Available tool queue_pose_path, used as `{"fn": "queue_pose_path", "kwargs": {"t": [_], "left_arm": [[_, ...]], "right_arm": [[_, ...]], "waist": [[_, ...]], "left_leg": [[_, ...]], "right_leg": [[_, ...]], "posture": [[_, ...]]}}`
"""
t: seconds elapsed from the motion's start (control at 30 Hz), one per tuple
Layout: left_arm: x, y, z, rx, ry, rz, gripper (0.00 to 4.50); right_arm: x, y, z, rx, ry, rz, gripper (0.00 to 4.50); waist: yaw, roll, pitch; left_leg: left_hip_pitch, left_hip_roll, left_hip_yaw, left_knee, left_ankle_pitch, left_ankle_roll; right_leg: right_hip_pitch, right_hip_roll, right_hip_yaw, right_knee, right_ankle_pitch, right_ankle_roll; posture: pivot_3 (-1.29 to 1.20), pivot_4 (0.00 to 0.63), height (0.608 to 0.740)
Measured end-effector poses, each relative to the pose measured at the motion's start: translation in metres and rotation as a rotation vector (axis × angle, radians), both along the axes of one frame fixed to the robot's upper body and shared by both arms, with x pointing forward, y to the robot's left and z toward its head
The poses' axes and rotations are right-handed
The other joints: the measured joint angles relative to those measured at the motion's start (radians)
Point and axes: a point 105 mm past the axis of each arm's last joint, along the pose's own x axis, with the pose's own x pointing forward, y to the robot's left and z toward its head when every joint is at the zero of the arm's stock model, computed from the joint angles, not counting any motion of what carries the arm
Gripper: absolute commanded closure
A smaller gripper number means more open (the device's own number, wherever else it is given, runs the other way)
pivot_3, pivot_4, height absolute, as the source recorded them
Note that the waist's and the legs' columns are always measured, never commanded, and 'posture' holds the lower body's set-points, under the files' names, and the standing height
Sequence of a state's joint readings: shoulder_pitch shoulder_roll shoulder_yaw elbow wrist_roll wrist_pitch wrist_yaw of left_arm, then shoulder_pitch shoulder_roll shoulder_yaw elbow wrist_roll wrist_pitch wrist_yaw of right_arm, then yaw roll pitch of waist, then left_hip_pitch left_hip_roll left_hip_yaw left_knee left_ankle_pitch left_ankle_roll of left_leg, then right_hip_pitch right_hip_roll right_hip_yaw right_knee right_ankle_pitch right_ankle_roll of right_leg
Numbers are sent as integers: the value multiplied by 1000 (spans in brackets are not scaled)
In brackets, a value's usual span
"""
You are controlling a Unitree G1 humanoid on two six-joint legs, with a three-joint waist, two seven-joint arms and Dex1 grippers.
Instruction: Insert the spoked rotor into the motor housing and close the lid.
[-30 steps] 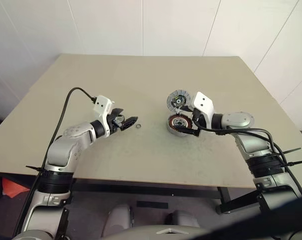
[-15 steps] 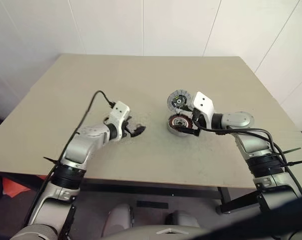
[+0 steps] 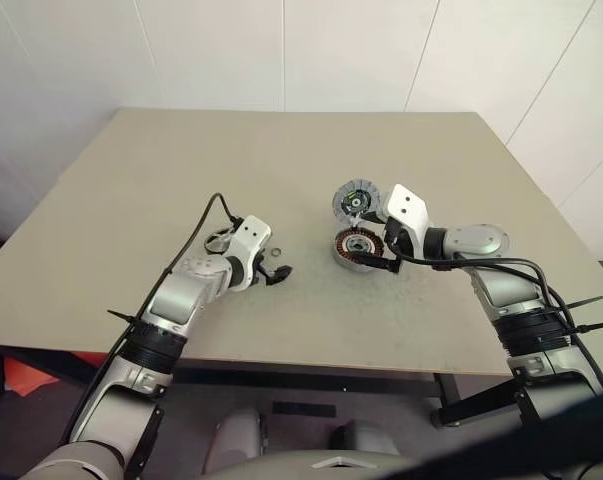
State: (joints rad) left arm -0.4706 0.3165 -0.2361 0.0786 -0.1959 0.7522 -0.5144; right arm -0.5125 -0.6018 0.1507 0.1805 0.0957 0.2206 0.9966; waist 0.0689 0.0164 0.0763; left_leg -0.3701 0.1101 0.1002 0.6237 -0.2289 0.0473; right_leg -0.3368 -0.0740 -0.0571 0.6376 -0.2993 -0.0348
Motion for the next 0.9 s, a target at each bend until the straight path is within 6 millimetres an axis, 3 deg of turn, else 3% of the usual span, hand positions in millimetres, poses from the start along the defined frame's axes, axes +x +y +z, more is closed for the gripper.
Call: {"fn": "queue_pose_path", "kwargs": {"t": [0.5,0.9], "left_arm": [[17,-20,6,7,-9,-3,13],[7,-10,-5,40,-51,-59,13]], "right_arm": [[2,4,1,15,-13,-7,78],[4,4,3,17,-32,-19,78]], "waist": [[1,0,0],[-1,0,0]], "left_leg": [[0,0,0,0,3,2],[0,0,0,-2,3,2]], "right_leg": [[0,0,0,0,2,-4],[0,0,0,-2,2,-4]], "posture": [[0,0,740],[0,0,740]]}}
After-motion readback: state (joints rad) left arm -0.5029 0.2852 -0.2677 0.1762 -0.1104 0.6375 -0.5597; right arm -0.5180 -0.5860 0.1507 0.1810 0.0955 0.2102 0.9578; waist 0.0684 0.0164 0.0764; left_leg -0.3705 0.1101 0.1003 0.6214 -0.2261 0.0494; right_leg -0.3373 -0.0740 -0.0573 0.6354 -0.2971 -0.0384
